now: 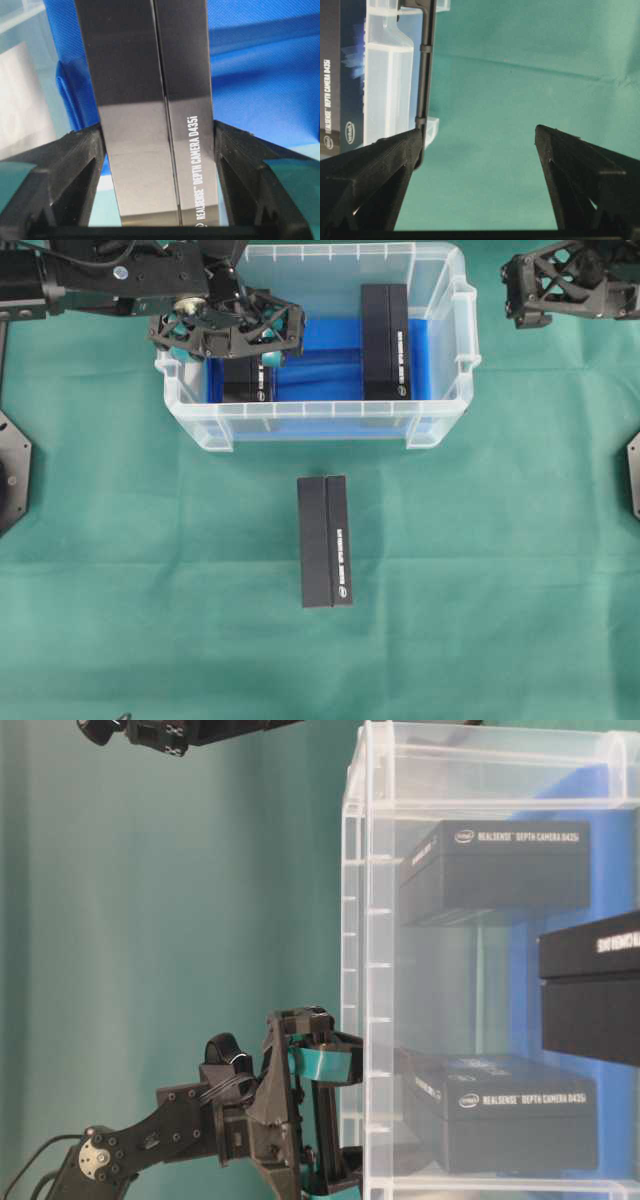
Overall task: Take out the box from the case.
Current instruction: 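Close the left gripper on the left black box pair, then lift the gripped box pair up out of the bin with the left gripper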
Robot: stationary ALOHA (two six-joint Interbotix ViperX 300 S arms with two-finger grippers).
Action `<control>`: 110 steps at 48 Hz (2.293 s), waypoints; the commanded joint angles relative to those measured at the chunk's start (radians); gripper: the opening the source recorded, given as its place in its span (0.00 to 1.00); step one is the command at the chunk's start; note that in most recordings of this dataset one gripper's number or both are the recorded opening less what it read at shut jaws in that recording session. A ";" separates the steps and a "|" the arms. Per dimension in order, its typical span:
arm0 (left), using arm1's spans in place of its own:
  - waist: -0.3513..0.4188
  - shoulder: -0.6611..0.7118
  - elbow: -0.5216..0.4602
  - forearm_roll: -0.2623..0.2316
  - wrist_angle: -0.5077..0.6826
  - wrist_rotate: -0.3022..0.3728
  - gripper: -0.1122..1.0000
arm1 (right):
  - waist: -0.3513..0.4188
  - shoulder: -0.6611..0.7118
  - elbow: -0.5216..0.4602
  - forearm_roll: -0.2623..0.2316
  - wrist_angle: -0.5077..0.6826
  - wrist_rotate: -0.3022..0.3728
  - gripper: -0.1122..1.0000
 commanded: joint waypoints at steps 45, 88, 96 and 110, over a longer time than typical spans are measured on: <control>-0.021 -0.110 -0.141 -0.026 0.198 -0.011 0.65 | 0.000 -0.006 -0.026 -0.003 -0.018 0.000 0.92; -0.018 -0.179 -0.472 -0.028 0.534 -0.002 0.65 | -0.002 -0.005 -0.032 -0.005 -0.040 0.002 0.92; -0.020 -0.175 -0.509 -0.028 0.565 0.012 0.65 | 0.000 -0.006 -0.035 -0.005 -0.040 0.002 0.92; -0.018 -0.164 -0.528 -0.028 0.569 0.015 0.65 | 0.000 -0.006 -0.034 -0.005 -0.038 0.002 0.92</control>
